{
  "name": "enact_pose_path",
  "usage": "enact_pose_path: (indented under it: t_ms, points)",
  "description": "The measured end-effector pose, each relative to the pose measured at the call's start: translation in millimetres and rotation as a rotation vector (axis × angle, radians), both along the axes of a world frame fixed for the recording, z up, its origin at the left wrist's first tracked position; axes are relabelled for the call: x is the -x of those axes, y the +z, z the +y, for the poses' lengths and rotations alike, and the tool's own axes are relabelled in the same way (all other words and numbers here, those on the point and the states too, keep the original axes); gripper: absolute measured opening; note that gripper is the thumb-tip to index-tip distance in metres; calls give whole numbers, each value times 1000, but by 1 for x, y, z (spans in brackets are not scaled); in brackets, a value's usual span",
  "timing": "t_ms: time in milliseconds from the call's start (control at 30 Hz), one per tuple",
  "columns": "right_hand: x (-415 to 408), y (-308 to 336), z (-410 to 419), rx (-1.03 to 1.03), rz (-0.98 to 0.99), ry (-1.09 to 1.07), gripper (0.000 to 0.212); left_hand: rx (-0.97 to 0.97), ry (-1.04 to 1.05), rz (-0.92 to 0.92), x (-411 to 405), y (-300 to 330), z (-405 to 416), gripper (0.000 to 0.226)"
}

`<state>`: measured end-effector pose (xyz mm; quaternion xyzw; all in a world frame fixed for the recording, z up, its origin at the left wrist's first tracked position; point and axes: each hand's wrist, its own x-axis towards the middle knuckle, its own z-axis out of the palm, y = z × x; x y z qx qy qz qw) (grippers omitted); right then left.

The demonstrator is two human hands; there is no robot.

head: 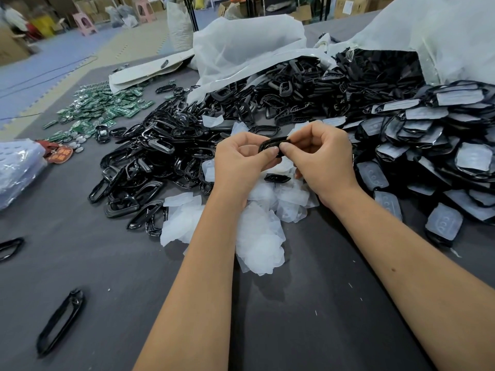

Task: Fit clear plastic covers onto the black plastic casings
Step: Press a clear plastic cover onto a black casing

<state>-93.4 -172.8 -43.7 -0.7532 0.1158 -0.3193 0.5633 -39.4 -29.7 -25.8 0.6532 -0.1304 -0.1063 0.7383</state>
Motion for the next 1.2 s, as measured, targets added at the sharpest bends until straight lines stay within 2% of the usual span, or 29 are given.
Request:
enact_pose_path:
  t_ms: [300, 533, 733, 900, 1067, 1200]
  points:
    - [1, 3, 4, 84, 14, -59, 12, 5, -10, 12, 2, 2, 2, 18]
    - [2, 3, 3, 71, 24, -60, 15, 2, -5, 1, 2, 3, 2, 14]
    - [2, 3, 0, -69, -1, 23, 24, 37, -35, 19, 2, 7, 6, 13]
    - [3, 6, -2, -231, 8, 199, 13, 57, -99, 46, 2, 10, 10, 14]
    - [5, 9, -2, -300, 6, 193, 13, 72, -107, 44, 3, 9, 8, 15]
    - [5, 10, -2, -324, 12, 188, 15, 93, -88, 78, 2, 11, 8, 8]
